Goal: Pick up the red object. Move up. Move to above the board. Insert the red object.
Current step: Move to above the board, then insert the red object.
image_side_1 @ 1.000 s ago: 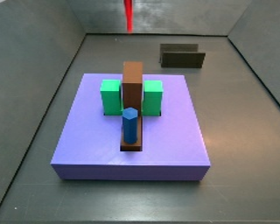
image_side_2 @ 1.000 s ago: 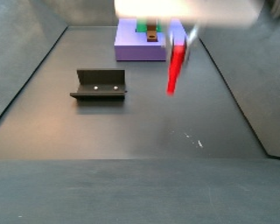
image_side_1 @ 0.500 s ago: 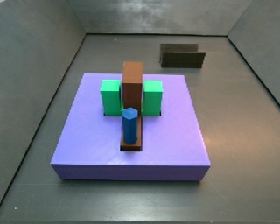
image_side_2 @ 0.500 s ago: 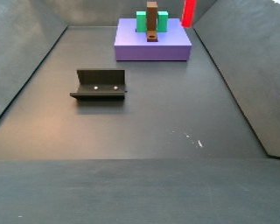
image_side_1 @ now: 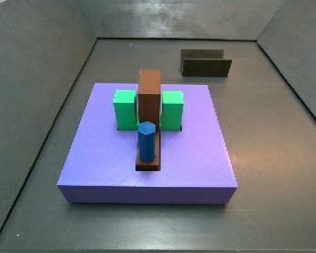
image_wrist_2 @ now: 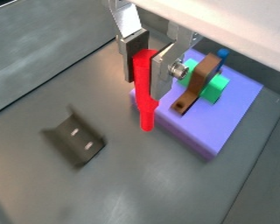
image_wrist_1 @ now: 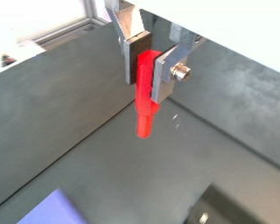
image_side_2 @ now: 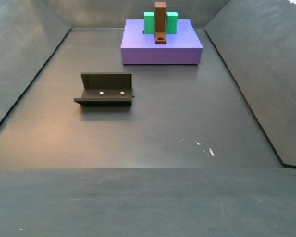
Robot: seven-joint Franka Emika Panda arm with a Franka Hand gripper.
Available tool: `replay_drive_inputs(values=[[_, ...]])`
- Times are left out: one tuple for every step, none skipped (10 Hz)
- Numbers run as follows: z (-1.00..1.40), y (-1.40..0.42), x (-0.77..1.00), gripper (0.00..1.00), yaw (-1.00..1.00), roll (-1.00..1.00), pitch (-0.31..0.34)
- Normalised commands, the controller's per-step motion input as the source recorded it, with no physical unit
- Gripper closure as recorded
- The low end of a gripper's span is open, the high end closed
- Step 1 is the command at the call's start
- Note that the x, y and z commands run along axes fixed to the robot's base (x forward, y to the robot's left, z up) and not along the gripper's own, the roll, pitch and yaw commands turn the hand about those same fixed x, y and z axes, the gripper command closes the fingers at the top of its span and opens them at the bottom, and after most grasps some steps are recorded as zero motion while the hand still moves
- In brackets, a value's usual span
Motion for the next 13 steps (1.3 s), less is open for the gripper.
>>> replay_drive_inputs(values=[[0.17,-1.4,0.16,1.0,0.02,-0.02,0.107],[0.17,-1.4,0.17,1.0,0.01,0.0,0.117],[0.18,-1.4,0.2,1.0,0.01,-0.01,0.134],[0.18,-1.4,0.23,1.0,0.01,0.0,0.142],[0.19,-1.4,0.26,1.0,0.01,0.02,0.145],[0.12,-0.89,0.19,1.0,0.01,0.01,0.145],[0.07,-0.41,0.13,1.0,0.01,0.02,0.134],[0.04,-0.2,0.09,1.0,0.01,0.03,0.105],[-0.37,0.28,0.0,1.0,0.0,0.01,0.0],[-0.44,0.63,0.0,1.0,-0.03,0.05,-0.019],[-0.51,0.54,0.0,1.0,-0.11,0.13,-0.041],[-0.55,0.33,0.0,1.0,-0.1,0.24,-0.066],[-0.64,0.02,0.0,1.0,-0.07,0.26,-0.073]])
